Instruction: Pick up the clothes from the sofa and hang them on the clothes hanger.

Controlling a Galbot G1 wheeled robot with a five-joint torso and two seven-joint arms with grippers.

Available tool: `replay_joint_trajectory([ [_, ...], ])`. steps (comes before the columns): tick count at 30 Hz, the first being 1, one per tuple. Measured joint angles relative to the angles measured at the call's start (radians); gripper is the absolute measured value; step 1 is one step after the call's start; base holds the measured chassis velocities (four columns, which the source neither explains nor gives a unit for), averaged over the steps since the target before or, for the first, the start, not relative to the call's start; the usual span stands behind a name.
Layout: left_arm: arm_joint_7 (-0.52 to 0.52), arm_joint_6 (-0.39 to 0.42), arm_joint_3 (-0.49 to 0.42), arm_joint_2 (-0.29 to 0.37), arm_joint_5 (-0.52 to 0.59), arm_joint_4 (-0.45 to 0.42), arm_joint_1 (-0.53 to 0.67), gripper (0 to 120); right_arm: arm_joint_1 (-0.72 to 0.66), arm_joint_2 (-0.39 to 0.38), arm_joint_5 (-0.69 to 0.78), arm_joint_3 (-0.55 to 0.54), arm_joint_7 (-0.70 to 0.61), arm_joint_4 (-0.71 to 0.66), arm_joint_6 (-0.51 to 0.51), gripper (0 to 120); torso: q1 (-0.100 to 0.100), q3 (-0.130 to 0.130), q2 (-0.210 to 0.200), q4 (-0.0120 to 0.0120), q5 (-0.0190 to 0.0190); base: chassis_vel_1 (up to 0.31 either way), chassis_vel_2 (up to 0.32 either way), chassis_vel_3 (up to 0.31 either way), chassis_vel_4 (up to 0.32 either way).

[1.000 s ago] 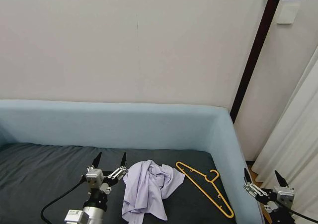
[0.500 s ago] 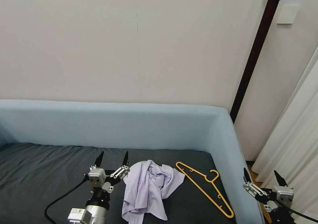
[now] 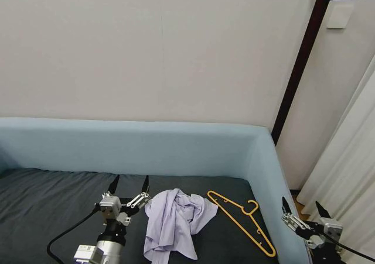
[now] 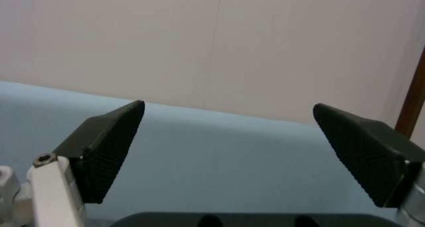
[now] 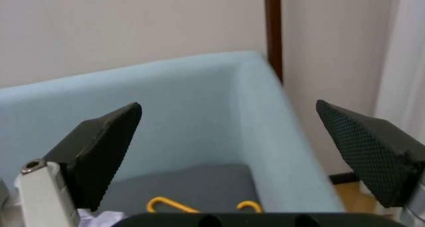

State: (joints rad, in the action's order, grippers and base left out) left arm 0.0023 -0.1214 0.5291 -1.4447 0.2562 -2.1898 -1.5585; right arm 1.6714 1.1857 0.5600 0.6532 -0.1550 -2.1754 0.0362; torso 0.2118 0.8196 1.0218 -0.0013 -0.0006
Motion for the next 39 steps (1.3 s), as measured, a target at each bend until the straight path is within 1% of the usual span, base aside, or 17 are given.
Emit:
replay_joint_trajectory([
  [3,-0.007,-0.013,0.01,0.006,0.002,-0.006,-0.021,100,-0.069,-0.04,0.134,-0.038,0.009,0.027,-0.039,100,0.0,0.0,0.0,0.0002,-0.0001,0.0,0.0,0.0,0.0],
  [4,-0.007,-0.013,0.01,0.006,0.002,-0.006,-0.021,100,-0.069,-0.04,0.134,-0.038,0.009,0.027,-0.039,100,0.0,0.0,0.0,0.0002,-0.0001,0.0,0.0,0.0,0.0],
  [7,-0.015,-0.027,0.031,0.009,-0.001,0.008,-0.033,100,-0.17,-0.07,0.335,-0.113,-0.022,0.071,-0.101,100,0.0,0.0,0.0,0.0002,0.0,0.0,0.0,0.0,0.0],
  [8,-0.015,-0.027,0.031,0.009,-0.001,0.008,-0.033,100,-0.17,-0.07,0.335,-0.113,-0.022,0.071,-0.101,100,0.0,0.0,0.0,0.0002,0.0,0.0,0.0,0.0,0.0],
  [9,-0.019,-0.03,0.044,0.012,-0.001,0.022,-0.039,100,-0.217,-0.077,0.412,-0.151,-0.036,0.098,-0.128,100,0.0,0.0,0.0,0.0002,-0.0003,0.0,0.0,0.0,0.0],
  [11,-0.021,-0.034,0.06,0.016,0.0,0.042,-0.044,100,-0.27,-0.078,0.48,-0.202,-0.05,0.137,-0.158,100,0.0,0.0,0.0,0.0001,-0.0001,0.0,0.0,0.0,0.0],
  [12,-0.021,-0.036,0.079,0.019,0.001,0.06,-0.046,100,-0.337,-0.076,0.524,-0.253,-0.061,0.19,-0.181,100,0.0,0.0,0.0,0.0002,-0.0002,0.0,0.0,0.0,0.0],
  [13,-0.021,-0.036,0.079,0.019,0.001,0.06,-0.046,100,-0.337,-0.076,0.524,-0.253,-0.061,0.19,-0.181,100,0.0,0.0,0.0,0.0002,-0.0002,0.0,0.0,0.0,0.0],
  [17,-0.019,-0.038,0.119,0.023,0.002,0.083,-0.046,100,-0.487,-0.044,0.592,-0.362,-0.091,0.331,-0.247,100,0.0,0.0,0.0,0.0001,0.0,0.0,0.0,0.0,0.0],
  [19,-0.019,-0.038,0.129,0.024,0.002,0.088,-0.045,100,-0.524,-0.032,0.603,-0.384,-0.097,0.37,-0.264,100,0.0,0.0,0.0,0.0004,-0.0001,0.0,0.0,0.0,0.0],
  [22,-0.018,-0.038,0.169,0.032,0.002,0.113,-0.041,100,-0.654,0.045,0.637,-0.456,-0.136,0.529,-0.349,100,0.0,0.0,0.0,0.0002,-0.0003,0.0,0.0,0.0,0.0],
  [24,-0.018,-0.038,0.178,0.033,0.002,0.118,-0.04,100,-0.682,0.068,0.647,-0.465,-0.152,0.566,-0.371,100,0.0,0.0,0.0,0.0002,-0.0002,0.0,0.0,0.0,0.0],
  [27,-0.018,-0.036,0.192,0.034,0.0,0.125,-0.038,100,-0.762,0.161,0.656,-0.477,-0.177,0.7,-0.411,100,0.0,0.0,0.0,0.0002,-0.0002,0.0,0.0,0.0,0.0],
  [28,-0.018,-0.035,0.194,0.032,-0.004,0.126,-0.039,100,-0.807,0.211,0.631,-0.472,-0.169,0.785,-0.42,100,0.0,0.0,0.0,0.0003,-0.0004,0.0,0.0,0.0,0.0],
  [29,-0.018,-0.035,0.194,0.032,-0.004,0.126,-0.039,100,-0.807,0.211,0.631,-0.472,-0.169,0.785,-0.42,100,0.0,0.0,0.0,0.0003,-0.0004,0.0,0.0,0.0,0.0],
  [34,-0.018,-0.035,0.194,0.026,-0.012,0.135,-0.039,100,-0.871,0.296,0.512,-0.409,-0.038,1.017,-0.407,100,0.0,0.0,0.0,0.0,-0.0004,0.0,0.0,0.0,0.0],
  [39,-0.018,-0.035,0.194,0.024,-0.013,0.142,-0.035,100,-0.876,0.325,0.453,-0.379,0.006,1.093,-0.405,100,0.0,0.0,0.0,0.0,-0.0002,0.0,0.0,0.0,0.0],
])
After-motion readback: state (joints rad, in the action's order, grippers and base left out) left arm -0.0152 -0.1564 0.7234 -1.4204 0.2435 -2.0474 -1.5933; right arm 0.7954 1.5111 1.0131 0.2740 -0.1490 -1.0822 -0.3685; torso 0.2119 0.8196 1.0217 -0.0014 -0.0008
